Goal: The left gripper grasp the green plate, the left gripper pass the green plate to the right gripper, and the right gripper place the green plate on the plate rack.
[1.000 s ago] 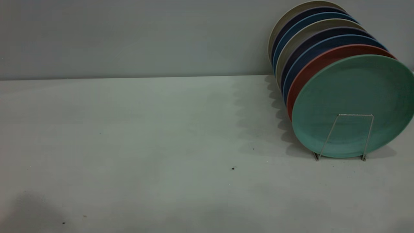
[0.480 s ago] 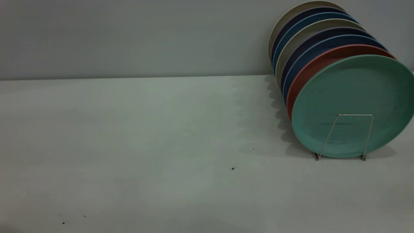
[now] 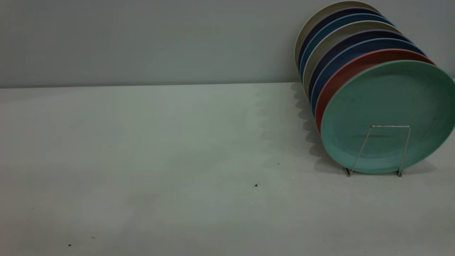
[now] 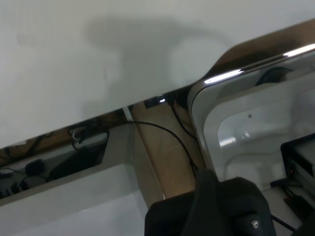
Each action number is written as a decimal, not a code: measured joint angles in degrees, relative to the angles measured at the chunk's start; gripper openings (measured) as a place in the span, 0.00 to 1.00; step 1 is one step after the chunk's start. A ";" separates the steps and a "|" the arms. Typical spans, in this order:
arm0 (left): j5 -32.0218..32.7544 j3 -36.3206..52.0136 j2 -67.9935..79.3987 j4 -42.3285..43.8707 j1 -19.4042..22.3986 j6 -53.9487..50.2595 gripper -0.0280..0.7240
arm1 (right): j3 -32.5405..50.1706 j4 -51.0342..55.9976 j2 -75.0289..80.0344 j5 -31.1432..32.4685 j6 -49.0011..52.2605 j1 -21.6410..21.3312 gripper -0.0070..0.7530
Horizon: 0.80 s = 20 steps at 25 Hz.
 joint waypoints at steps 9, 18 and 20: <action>0.01 0.70 -8.54 1.37 0.00 -0.12 0.81 | 0.00 0.00 -14.94 0.28 0.17 0.00 0.59; 0.98 0.70 -21.18 1.27 0.00 -1.36 0.81 | 0.00 1.13 -29.12 1.28 0.17 0.00 0.59; 1.42 0.70 -24.23 1.27 0.00 -1.36 0.81 | 0.00 1.13 -29.32 1.41 0.17 0.00 0.59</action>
